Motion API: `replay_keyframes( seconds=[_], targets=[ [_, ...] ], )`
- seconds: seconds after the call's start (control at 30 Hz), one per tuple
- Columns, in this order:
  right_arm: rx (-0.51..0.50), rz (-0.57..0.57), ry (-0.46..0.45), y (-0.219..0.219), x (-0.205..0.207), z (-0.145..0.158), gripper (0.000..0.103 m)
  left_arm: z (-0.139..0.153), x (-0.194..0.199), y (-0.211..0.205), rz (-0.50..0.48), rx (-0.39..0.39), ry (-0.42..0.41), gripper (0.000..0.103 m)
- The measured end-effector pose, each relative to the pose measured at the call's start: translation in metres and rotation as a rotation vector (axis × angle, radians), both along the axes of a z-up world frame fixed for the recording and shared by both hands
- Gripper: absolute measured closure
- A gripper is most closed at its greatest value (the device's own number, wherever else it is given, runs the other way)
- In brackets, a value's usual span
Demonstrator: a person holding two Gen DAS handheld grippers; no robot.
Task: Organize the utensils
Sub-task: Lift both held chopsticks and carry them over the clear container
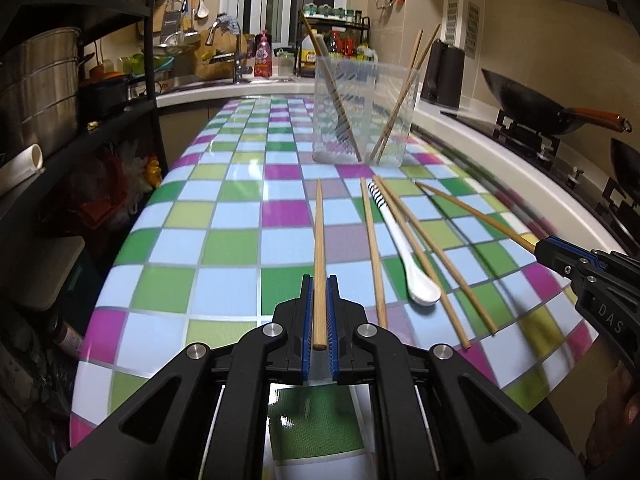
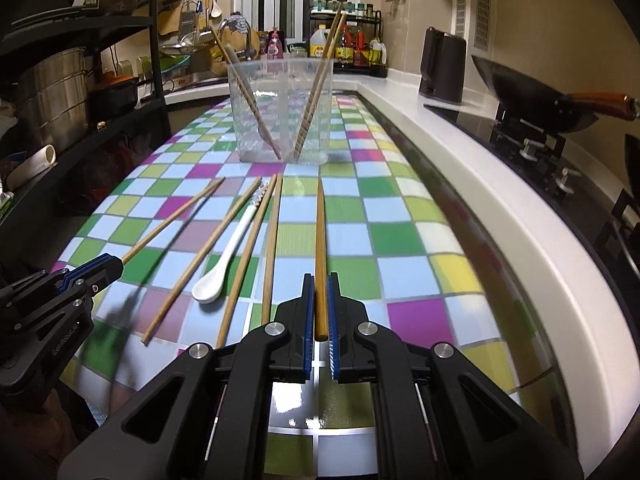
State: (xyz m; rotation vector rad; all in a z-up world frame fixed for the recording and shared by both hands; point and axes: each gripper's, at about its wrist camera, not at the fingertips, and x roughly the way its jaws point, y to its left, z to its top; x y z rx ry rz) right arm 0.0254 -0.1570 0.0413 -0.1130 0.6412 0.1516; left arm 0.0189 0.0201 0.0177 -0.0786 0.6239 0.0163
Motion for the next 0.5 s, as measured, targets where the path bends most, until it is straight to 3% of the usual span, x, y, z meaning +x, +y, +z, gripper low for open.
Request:
replay_keyframes(
  seconds=[0.5],
  targets=[
    [0.015, 0.005, -0.132, -0.008, -0.019, 0.075, 0.097, 0.052, -0.01, 0.005, -0.018, -0.04, -0.165, 0.097]
  ],
)
